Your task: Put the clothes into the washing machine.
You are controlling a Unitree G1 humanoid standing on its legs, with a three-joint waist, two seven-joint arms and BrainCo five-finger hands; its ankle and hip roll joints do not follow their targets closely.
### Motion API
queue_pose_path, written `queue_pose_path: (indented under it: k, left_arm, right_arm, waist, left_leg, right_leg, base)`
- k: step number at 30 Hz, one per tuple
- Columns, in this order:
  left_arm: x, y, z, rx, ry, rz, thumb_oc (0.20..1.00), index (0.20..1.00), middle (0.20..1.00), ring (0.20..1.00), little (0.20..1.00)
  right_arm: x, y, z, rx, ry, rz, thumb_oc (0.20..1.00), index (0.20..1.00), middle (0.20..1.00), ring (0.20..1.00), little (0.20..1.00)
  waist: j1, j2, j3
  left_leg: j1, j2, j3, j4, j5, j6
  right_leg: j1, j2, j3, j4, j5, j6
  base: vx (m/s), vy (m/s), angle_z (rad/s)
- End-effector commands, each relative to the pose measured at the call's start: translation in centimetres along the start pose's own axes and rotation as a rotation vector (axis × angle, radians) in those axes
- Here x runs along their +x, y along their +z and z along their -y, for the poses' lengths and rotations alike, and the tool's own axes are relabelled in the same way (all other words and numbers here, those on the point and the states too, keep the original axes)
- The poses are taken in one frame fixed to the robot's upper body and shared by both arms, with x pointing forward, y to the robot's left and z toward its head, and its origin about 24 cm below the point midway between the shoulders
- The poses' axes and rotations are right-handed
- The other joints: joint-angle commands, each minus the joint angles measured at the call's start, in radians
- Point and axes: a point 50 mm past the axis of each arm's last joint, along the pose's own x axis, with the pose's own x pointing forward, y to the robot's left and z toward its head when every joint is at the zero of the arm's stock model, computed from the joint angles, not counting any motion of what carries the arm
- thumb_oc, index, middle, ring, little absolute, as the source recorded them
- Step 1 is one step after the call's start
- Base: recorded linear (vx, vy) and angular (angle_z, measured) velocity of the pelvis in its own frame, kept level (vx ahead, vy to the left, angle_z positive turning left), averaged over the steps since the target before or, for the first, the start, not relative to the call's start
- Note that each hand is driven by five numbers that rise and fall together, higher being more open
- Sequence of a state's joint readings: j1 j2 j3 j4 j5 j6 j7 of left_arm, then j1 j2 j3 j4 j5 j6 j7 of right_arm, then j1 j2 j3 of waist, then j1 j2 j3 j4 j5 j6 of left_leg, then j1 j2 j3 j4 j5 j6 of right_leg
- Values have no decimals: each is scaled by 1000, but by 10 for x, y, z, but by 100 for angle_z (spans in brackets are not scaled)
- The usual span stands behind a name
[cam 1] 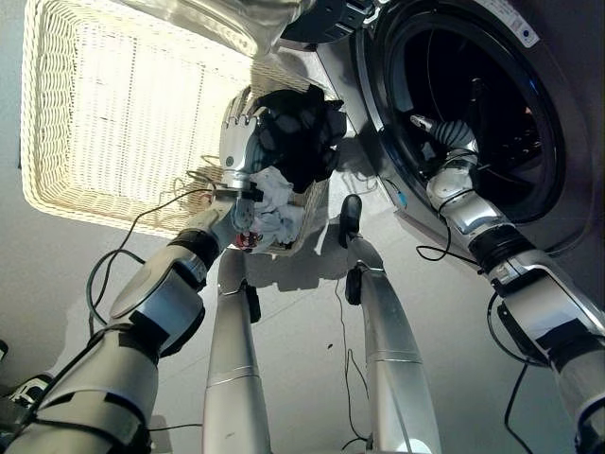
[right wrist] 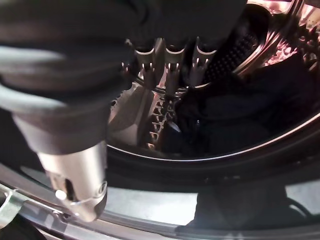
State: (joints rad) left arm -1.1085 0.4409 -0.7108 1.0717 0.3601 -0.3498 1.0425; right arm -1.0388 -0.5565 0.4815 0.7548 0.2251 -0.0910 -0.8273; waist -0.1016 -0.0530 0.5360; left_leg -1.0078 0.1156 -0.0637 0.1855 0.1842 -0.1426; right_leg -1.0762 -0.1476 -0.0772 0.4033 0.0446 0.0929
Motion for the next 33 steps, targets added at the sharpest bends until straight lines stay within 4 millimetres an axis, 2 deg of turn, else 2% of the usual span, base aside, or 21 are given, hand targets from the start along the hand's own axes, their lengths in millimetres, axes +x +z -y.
queue_pose_path:
  k: [1, 13, 24, 28, 33]
  left_arm:
    - [10, 13, -9, -72, 113, 51, 1000, 1000, 1000, 1000, 1000]
    - [18, 28, 3, -31, -79, 166, 1000, 1000, 1000, 1000, 1000]
    - [30, 49, 23, 60, -423, 298, 1000, 1000, 1000, 1000, 1000]
    - [32, 46, 26, 120, -493, 276, 1000, 1000, 1000, 1000, 1000]
    - [33, 32, 29, 210, -593, 181, 1000, 1000, 1000, 1000, 1000]
  right_arm:
    - [2, 3, 12, 40, -75, 11, 1000, 1000, 1000, 1000, 1000]
    - [9, 7, 15, 45, -63, 16, 1000, 1000, 1000, 1000, 1000]
    - [14, 20, 7, 30, -43, 59, 1000, 1000, 1000, 1000, 1000]
    - [16, 24, 5, 24, -42, 71, 1000, 1000, 1000, 1000, 1000]
    - [19, 29, 3, 19, -39, 85, 1000, 1000, 1000, 1000, 1000]
  waist:
    - [37, -69, -16]
    - [29, -76, -16]
    - [0, -77, -16]
    - [-8, -72, -16]
    - [-18, -71, -16]
  left_leg:
    - [-10, -51, 7, 97, -118, 63]
    - [-8, -53, 4, 101, -116, 70]
    - [-5, -44, 27, 99, -115, 70]
    - [-9, -44, 34, 104, -117, 69]
    - [-14, -38, 42, 108, -118, 66]
  right_leg:
    - [60, 44, -28, -126, 107, 37]
    - [60, 47, -25, -121, 119, 39]
    - [53, 51, -8, -127, 124, 41]
    - [47, 51, -1, -126, 122, 40]
    - [42, 48, 6, -130, 120, 41]
  base:
    - [-5, -44, 2]
    - [-1, -6, 3]
    - [7, 31, 0]
    - [7, 37, -2]
    - [5, 18, -1]
